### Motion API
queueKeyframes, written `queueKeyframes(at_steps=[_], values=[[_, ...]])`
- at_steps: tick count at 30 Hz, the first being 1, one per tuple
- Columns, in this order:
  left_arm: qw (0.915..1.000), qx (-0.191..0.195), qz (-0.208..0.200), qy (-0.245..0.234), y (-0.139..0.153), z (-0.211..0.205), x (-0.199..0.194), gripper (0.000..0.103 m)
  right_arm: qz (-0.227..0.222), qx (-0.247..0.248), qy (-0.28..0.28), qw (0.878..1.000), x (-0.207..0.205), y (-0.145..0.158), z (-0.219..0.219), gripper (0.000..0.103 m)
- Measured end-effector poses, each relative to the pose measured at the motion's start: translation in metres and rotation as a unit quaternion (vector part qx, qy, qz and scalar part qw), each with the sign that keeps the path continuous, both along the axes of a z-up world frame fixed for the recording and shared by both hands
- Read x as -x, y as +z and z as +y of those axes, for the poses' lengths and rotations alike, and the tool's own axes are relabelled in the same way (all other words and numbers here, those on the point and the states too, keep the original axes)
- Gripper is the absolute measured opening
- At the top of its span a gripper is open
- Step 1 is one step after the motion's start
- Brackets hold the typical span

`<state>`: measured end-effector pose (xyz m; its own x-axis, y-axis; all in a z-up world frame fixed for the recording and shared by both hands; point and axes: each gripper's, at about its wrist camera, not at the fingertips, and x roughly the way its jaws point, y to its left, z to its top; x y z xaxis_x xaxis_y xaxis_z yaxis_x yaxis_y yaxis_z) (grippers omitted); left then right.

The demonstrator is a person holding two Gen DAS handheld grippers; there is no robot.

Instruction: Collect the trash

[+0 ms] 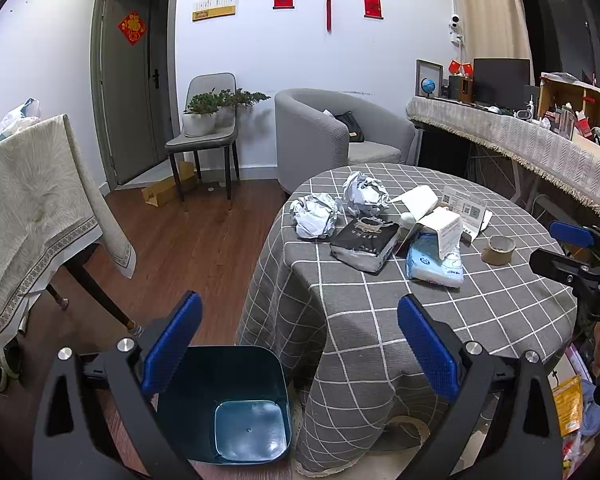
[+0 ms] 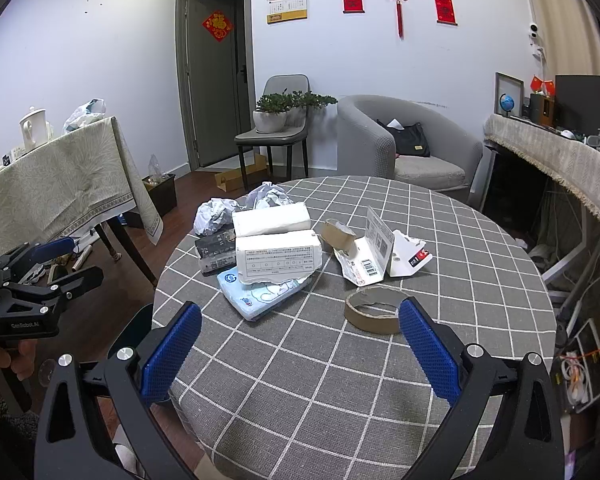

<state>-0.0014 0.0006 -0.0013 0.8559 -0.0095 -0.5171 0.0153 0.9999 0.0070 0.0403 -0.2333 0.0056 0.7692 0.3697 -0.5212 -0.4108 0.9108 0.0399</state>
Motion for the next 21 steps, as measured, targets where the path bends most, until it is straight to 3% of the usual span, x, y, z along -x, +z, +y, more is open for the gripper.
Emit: queueKeyframes(at_steps=[21], values=[[1.0,-0.002,0.001,-0.005,0.0019,-0.0013,-0.0003,0.1,0.0,0.001,0.001,1.0,-0.0003,-0.0003,-0.0003,0.1]])
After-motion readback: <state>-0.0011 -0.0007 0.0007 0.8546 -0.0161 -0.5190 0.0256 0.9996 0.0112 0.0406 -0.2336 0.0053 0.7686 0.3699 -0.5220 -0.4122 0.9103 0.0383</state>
